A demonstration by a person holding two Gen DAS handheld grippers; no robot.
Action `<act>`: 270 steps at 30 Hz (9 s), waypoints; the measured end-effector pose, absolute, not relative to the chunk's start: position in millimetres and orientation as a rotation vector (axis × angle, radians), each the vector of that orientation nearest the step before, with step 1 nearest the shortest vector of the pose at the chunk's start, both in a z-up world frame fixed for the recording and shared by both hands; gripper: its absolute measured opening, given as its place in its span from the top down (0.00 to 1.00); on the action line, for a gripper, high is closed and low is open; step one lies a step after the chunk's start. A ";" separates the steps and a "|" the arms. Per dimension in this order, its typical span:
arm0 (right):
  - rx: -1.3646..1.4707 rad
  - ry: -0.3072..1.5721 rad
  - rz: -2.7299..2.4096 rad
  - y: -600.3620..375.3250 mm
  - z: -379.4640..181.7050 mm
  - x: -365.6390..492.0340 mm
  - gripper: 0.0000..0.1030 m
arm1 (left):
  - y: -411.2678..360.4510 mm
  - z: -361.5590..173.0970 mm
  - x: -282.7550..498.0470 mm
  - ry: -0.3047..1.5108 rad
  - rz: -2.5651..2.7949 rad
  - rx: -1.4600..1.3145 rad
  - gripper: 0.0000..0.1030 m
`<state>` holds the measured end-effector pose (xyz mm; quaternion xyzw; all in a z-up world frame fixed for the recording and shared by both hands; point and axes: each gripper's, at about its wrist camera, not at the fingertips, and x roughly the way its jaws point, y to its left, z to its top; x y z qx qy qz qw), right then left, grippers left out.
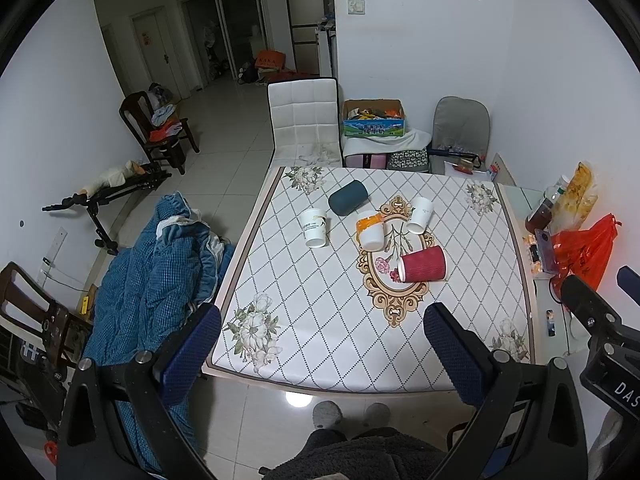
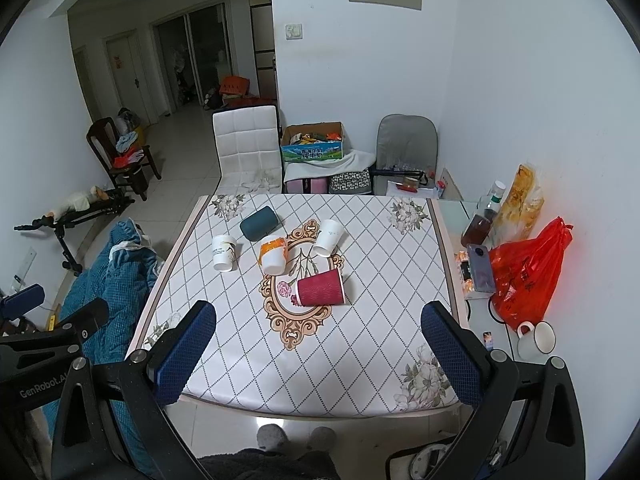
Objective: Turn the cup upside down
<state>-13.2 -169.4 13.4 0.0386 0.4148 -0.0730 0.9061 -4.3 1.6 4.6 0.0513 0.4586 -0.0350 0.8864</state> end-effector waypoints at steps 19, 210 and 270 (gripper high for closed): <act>0.090 0.856 -0.146 -176.7 23.5 -15.0 0.00 | -16.5 9.5 -4.0 0.950 -0.076 0.102 0.00; 0.256 1.622 -0.318 -351.4 -421.1 74.1 0.00 | -173.8 -432.5 178.8 1.892 -0.237 -0.118 0.24; -1.342 1.167 0.292 -158.6 -287.5 62.7 0.00 | -20.2 -346.5 139.1 1.543 -0.109 0.048 0.05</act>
